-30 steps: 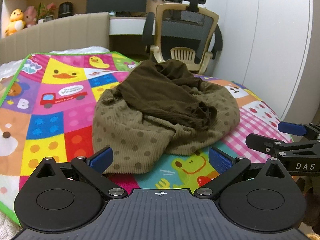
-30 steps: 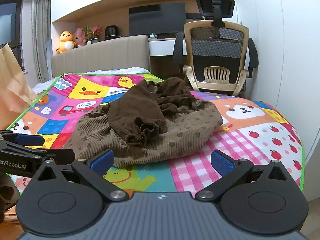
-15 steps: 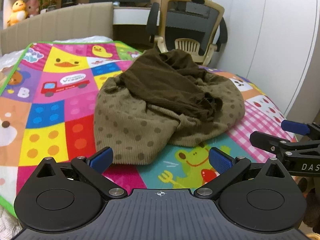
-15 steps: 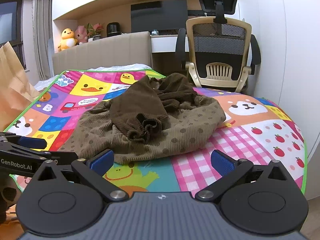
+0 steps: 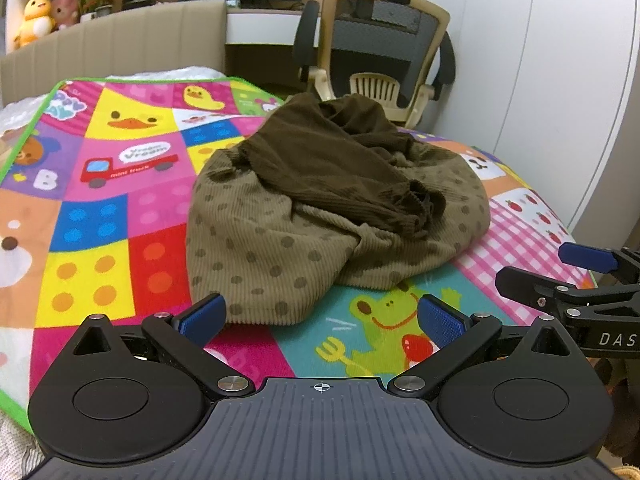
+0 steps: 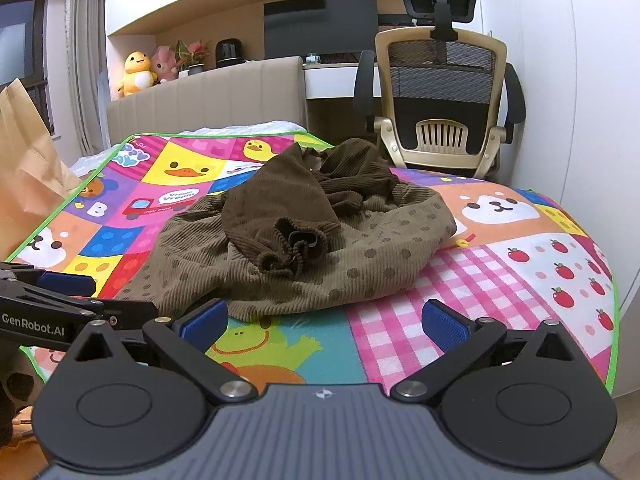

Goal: Fold clothes

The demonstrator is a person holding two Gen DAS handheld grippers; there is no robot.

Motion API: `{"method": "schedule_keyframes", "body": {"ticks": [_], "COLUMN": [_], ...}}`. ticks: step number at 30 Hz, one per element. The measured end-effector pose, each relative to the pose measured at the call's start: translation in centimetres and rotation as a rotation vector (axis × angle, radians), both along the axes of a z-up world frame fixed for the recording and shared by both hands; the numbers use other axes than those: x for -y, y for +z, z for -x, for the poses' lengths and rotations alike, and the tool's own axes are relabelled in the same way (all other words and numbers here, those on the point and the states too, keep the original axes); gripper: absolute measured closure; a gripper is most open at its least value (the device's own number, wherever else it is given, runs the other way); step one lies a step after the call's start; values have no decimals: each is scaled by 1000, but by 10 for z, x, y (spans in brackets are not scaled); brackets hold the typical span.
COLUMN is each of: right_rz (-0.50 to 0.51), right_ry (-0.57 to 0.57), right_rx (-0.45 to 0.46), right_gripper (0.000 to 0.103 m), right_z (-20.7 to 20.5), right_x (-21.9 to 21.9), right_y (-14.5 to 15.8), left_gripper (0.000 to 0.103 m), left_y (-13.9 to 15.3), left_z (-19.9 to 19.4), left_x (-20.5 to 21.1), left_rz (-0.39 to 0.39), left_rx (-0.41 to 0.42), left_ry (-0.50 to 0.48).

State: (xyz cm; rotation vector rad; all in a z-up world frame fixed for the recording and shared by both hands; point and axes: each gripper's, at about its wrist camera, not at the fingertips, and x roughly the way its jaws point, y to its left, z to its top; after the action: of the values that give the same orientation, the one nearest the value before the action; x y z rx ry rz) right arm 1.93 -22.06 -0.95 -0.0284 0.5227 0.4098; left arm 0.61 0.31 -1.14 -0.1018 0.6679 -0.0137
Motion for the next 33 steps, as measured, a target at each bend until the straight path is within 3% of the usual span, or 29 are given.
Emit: {"method": "schedule_keyframes", "body": {"ticks": [33], "right_rz": [2], "right_ry": [0], "right_rx": [-10], "right_gripper": [0], "right_z": [-3], "right_x": [0], "right_y": [-1], "left_gripper": [0], "left_y": [-1], "left_z": [-3], "left_x": [-4], "left_rz": [14], "left_rx": [-11], "left_ry": [1]}}
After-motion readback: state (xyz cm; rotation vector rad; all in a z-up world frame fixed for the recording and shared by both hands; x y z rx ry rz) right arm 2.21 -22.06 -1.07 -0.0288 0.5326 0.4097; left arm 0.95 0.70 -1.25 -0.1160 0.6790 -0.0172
